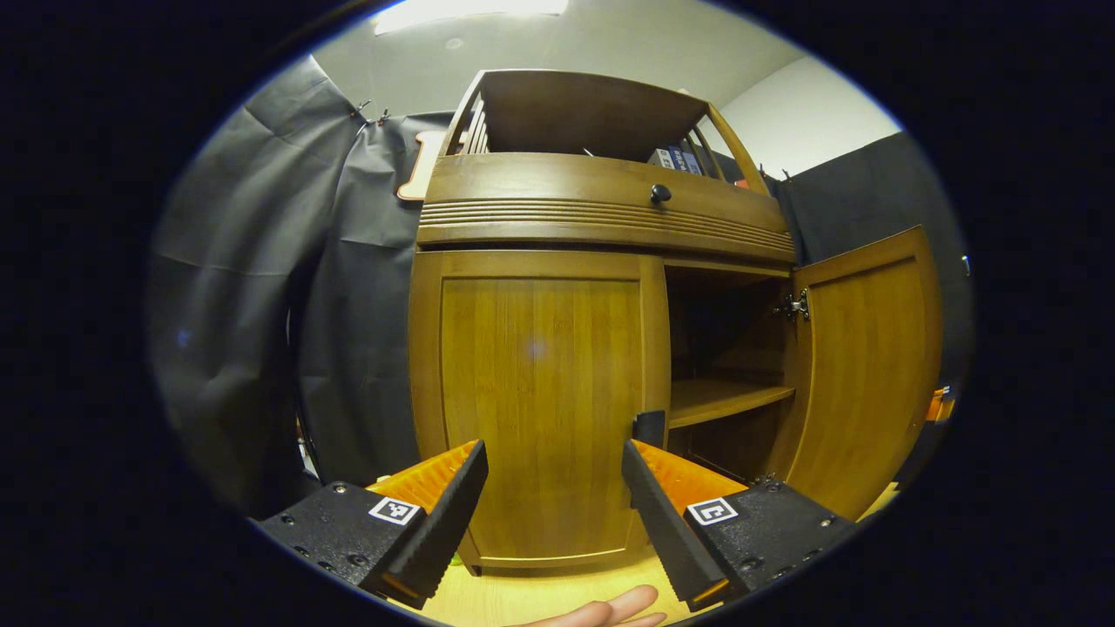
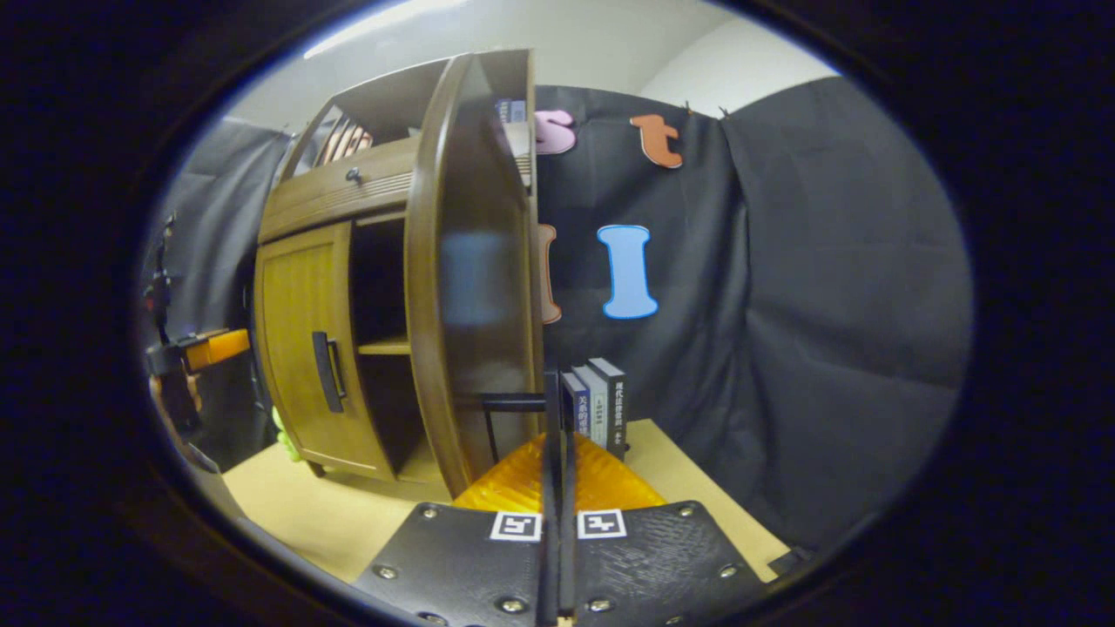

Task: Open the right door of the double-door shoe cabinet with the right hand, and open the left door with the left hand.

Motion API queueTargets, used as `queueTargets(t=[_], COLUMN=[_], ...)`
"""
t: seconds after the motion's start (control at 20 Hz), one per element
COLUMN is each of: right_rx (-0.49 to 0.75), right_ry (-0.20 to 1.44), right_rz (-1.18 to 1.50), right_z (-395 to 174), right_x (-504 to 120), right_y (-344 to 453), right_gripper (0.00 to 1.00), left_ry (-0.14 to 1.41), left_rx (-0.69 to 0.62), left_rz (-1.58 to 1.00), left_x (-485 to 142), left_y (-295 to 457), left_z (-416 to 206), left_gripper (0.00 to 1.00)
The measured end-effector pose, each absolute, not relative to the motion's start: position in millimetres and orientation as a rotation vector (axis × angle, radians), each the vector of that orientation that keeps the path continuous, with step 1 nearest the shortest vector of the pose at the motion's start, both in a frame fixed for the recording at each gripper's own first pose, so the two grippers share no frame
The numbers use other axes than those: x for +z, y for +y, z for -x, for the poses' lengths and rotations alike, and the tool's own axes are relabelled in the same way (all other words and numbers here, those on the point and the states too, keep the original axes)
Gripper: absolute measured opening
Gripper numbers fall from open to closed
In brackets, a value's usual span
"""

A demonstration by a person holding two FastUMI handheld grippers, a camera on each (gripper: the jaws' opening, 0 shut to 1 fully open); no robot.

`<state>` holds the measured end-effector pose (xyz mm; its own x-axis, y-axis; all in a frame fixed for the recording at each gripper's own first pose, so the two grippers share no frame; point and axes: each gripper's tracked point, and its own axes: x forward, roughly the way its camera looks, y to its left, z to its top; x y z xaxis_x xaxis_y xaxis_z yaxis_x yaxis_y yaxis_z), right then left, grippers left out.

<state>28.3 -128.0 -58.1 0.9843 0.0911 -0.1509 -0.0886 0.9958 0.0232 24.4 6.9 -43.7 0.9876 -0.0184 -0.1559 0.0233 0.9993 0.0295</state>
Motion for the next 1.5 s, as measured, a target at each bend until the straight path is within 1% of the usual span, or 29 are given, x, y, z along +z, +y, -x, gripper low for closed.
queueTargets(t=[0.25,0.3,0.4,0.45,0.5,0.6,0.65,0.7,0.75,0.8,0.85,0.9,0.95,1.0,1.1,1.15,1.25,1.3,1.35,1.4,1.45,1.5], right_rx=[0.162,0.178,0.205,0.213,0.219,0.214,0.204,0.196,0.182,0.16,0.132,0.1,0.083,0.075,0.045,0.02,-0.025,-0.021,-0.013,-0.004,0.008,0.012], right_ry=[0.165,0.163,0.157,0.155,0.154,0.151,0.15,0.148,0.144,0.134,0.121,0.103,0.076,0.047,-0.026,-0.059,-0.114,-0.148,-0.174,-0.195,-0.216,-0.233], right_rz=[0.021,0.016,0.004,0.003,0.015,0.035,0.033,0.03,0.035,0.036,0.034,0.03,0.015,-0.012,-0.064,-0.074,-0.069,-0.057,-0.046,-0.032,-0.015,-0.004], right_z=[-37.6,-39.6,-42.5,-43.1,-41.9,-42.0,-40.9,-37.7,-36.3,-33.0,-27.3,-21.1,-11.2,-2.6,15.3,26.3,50.2,61.3,73.1,82.3,92.2,101.0], right_x=[-59.3,-57.9,-57.7,-59.1,-59.1,-59.9,-59.4,-58.5,-59.9,-56.9,-53.1,-48.2,-42.1,-33.3,-13.6,-4.5,11.8,21.0,30.2,35.8,43.9,49.0], right_y=[-152.5,-156.8,-161.9,-162.3,-161.1,-161.6,-163.0,-163.7,-169.9,-176.8,-184.6,-192.8,-197.9,-198.8,-201.7,-203.7,-200.4,-190.9,-180.3,-167.7,-156.7,-146.3], right_gripper=[0.01,0.01,0.01,0.02,0.01,0.01,0.04,0.14,0.24,0.26,0.41,0.55,0.7,0.78,0.93,1.0,1.0,1.0,0.97,1.0,1.0,0.97], left_ry=[0.169,0.171,0.178,0.181,0.182,0.182,0.186,0.193,0.198,0.202,0.2,0.194,0.185,0.18,0.196,0.204,0.199,0.196,0.193,0.191,0.223,0.21], left_rx=[-0.019,-0.024,-0.032,-0.035,-0.042,-0.061,-0.068,-0.074,-0.082,-0.092,-0.104,-0.119,-0.126,-0.116,-0.12,-0.131,-0.146,-0.14,-0.133,-0.131,-0.143,-0.145], left_rz=[-0.032,-0.034,-0.045,-0.048,-0.047,-0.035,-0.027,-0.02,-0.016,-0.011,-0.008,-0.008,-0.013,-0.009,0.014,0.035,0.077,0.091,0.103,0.108,0.105,0.082], left_x=[-49.2,-50.9,-54.5,-56.5,-57.7,-61.4,-64.9,-70.0,-74.3,-79.0,-82.6,-86.9,-92.1,-97.6,-111.7,-117.6,-126.1,-131.2,-136.3,-142.5,-150.0,-150.3], left_y=[3.0,0.4,-4.5,-7.5,-11.6,-20.7,-26.0,-31.0,-36.1,-40.6,-46.2,-51.7,-55.1,-54.2,-61.8,-66.7,-74.4,-76.8,-79.0,-80.2,-84.1,-87.2], left_z=[-28.3,-29.2,-31.3,-32.2,-32.7,-37.4,-40.7,-43.5,-48.8,-53.7,-59.1,-65.2,-73.7,-80.6,-93.3,-97.0,-107.8,-114.0,-120.1,-126.1,-125.4,-129.5], left_gripper=[0.96,0.92,0.92,0.96,0.92,0.92,0.92,0.96,0.96,0.92,0.92,0.96,0.92,0.96,0.95,0.94,0.92,0.9,0.92,0.81,0.71,0.6])
